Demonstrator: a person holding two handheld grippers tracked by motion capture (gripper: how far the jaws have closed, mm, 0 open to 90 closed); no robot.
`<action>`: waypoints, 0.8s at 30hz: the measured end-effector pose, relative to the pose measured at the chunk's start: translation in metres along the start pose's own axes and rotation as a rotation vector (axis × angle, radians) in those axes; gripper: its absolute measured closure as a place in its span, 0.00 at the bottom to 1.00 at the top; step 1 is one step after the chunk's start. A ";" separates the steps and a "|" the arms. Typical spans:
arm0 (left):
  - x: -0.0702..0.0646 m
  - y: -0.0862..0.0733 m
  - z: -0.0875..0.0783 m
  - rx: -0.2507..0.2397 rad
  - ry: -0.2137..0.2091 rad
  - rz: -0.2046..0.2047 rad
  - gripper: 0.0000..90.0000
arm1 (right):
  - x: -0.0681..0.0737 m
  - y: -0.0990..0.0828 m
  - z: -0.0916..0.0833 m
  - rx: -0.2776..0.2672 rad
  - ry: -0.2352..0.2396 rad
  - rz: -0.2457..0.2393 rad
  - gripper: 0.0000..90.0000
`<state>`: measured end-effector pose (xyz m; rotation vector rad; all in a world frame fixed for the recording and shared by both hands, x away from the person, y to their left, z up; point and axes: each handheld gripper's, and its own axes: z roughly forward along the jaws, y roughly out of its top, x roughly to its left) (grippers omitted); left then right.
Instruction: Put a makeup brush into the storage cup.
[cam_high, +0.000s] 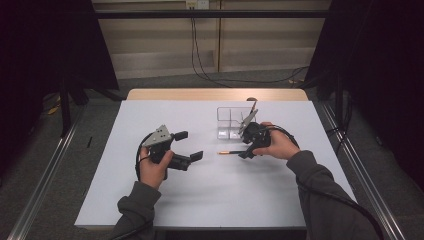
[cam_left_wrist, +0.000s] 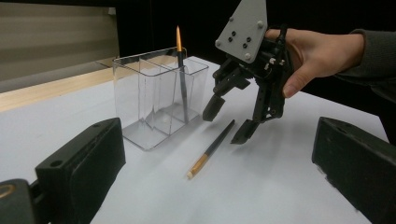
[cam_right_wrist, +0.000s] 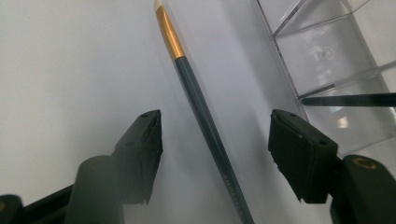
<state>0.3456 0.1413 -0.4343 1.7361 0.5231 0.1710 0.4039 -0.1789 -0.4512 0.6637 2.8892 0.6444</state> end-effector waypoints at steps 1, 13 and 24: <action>0.000 0.000 0.000 0.000 0.002 0.002 0.03 | -0.001 0.000 0.001 -0.004 0.003 -0.009 0.43; 0.001 0.000 0.000 0.001 0.004 0.002 0.03 | -0.001 0.002 0.006 -0.035 0.042 -0.008 0.59; 0.001 0.000 0.000 -0.001 0.006 0.006 0.03 | 0.000 0.004 0.008 -0.027 0.049 -0.008 0.66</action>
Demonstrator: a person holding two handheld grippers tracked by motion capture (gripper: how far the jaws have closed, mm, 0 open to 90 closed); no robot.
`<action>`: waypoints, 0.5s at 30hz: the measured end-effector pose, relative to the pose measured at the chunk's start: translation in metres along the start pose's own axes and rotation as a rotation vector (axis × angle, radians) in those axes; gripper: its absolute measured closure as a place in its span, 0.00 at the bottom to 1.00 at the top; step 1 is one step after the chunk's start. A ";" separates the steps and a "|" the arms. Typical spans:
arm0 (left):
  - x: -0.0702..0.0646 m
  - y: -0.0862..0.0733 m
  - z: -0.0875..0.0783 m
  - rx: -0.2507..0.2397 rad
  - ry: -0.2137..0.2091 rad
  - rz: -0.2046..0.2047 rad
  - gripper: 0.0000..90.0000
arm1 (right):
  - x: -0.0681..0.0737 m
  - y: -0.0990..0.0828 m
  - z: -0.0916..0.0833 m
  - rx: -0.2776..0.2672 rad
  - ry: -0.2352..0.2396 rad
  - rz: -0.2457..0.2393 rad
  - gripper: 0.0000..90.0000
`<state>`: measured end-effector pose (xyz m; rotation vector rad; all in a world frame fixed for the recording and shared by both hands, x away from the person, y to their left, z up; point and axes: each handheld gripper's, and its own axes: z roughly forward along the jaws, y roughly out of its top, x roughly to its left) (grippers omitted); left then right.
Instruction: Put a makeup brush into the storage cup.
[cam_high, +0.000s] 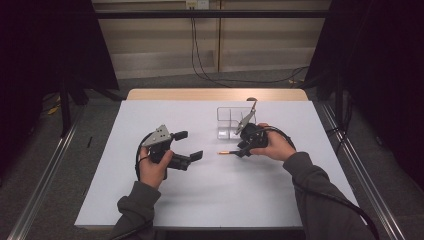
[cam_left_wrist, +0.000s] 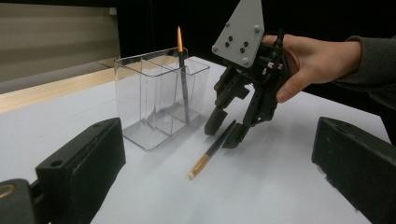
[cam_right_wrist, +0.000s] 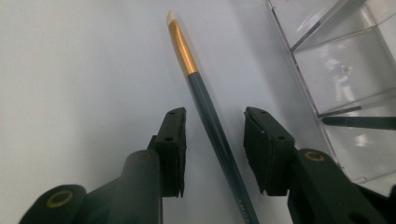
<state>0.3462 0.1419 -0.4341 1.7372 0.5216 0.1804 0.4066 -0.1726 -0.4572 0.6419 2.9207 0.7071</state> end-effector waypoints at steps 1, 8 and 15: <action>0.000 0.000 0.000 0.000 0.000 -0.001 0.03 | 0.000 0.000 0.000 -0.003 0.005 -0.001 0.66; 0.000 0.000 0.000 -0.001 0.000 -0.003 0.03 | 0.001 0.000 0.002 0.016 0.007 0.011 0.70; 0.000 0.000 -0.001 0.001 0.004 0.000 0.03 | 0.000 0.000 0.002 0.024 0.001 0.003 0.73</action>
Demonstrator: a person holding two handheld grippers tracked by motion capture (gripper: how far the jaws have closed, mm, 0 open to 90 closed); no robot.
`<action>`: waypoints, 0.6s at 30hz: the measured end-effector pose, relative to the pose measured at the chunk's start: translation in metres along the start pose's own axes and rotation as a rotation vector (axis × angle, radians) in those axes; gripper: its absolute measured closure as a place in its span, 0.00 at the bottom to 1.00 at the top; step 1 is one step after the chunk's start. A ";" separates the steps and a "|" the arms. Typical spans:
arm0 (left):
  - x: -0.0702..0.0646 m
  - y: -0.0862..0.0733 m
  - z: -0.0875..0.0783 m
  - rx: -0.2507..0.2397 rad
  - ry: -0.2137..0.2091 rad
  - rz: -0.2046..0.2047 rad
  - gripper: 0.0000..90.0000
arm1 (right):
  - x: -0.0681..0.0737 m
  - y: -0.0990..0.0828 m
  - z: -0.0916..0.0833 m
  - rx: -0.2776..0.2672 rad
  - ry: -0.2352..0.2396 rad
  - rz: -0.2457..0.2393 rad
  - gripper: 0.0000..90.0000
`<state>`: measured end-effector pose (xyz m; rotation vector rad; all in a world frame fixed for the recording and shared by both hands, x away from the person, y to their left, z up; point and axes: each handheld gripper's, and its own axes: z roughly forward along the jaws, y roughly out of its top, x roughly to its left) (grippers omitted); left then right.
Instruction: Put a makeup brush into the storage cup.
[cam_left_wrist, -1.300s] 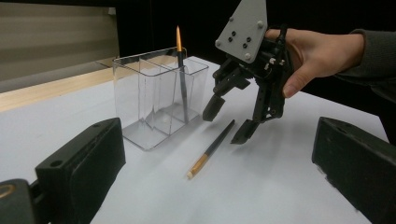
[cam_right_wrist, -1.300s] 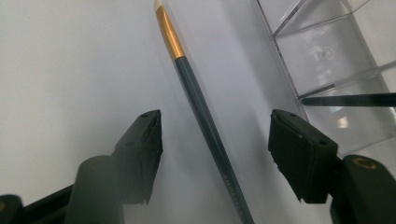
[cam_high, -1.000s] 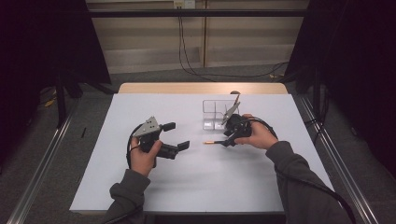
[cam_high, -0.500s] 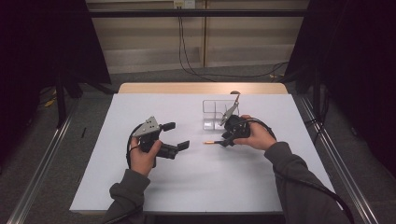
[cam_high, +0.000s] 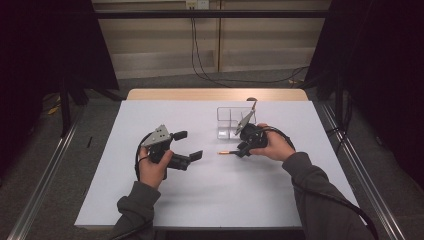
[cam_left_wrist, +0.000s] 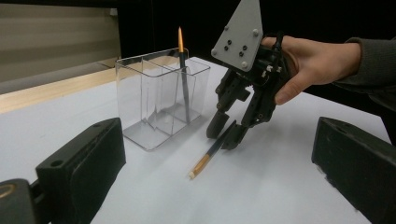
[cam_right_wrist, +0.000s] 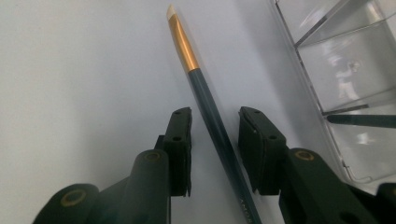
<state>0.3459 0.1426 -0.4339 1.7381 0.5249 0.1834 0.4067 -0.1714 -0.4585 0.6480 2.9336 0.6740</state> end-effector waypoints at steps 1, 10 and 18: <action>0.000 0.000 0.000 0.000 0.000 0.000 0.03 | 0.000 0.000 0.000 0.002 -0.001 0.006 0.74; 0.000 0.000 0.000 0.004 -0.003 0.000 0.03 | 0.001 0.000 0.000 0.007 0.016 0.001 0.85; 0.000 0.000 0.000 0.000 -0.001 0.000 0.03 | 0.001 -0.003 -0.002 0.017 0.030 0.019 0.92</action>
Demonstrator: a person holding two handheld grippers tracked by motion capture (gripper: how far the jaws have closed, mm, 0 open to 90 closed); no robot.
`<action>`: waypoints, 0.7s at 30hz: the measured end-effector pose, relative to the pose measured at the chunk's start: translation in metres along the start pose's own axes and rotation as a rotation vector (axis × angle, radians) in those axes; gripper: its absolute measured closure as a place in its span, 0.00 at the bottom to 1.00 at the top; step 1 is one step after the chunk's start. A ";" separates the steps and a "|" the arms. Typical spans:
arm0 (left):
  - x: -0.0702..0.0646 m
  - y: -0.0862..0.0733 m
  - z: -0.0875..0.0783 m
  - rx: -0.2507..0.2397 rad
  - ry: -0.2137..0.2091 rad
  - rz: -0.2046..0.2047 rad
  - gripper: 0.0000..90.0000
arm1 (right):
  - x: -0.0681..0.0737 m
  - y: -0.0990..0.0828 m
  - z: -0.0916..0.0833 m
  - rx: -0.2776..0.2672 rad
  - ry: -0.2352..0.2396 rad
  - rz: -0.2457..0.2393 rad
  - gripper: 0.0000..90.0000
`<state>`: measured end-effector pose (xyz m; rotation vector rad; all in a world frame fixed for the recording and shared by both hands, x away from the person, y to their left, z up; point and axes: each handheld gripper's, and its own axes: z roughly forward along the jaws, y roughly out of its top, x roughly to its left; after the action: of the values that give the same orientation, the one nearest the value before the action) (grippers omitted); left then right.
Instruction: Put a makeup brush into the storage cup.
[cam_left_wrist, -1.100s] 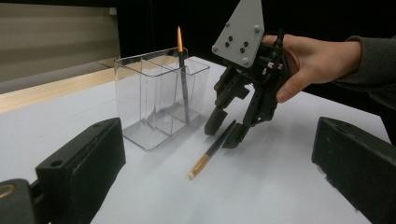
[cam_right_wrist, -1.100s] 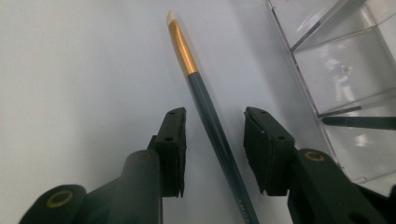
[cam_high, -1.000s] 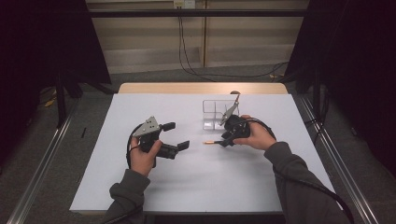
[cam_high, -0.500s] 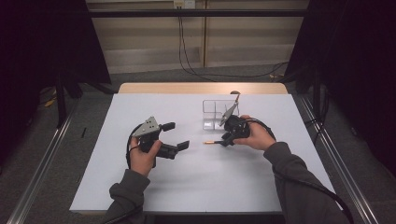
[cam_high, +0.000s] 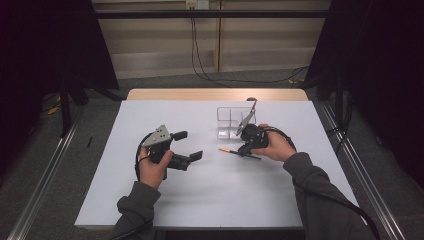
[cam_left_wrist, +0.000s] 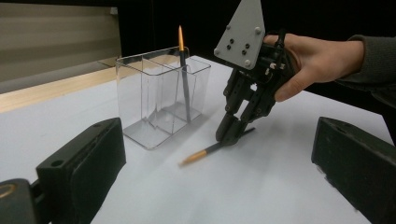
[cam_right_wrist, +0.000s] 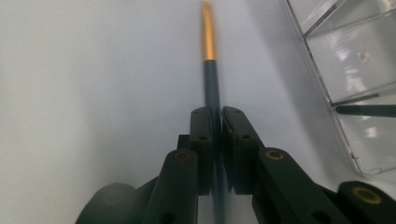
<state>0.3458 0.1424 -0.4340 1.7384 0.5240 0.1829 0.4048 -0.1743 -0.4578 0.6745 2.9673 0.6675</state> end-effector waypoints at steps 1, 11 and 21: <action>0.000 0.000 0.000 0.000 0.001 0.001 0.03 | 0.000 0.000 0.000 0.002 0.002 -0.003 0.92; 0.000 -0.001 0.001 0.003 -0.002 -0.003 0.03 | 0.000 0.002 0.001 -0.004 -0.007 0.005 0.86; 0.000 -0.001 0.001 0.006 0.001 0.002 0.03 | 0.002 0.001 0.000 0.010 -0.010 0.028 0.92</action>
<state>0.3458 0.1418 -0.4349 1.7447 0.5237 0.1841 0.4038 -0.1723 -0.4574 0.7191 2.9589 0.6494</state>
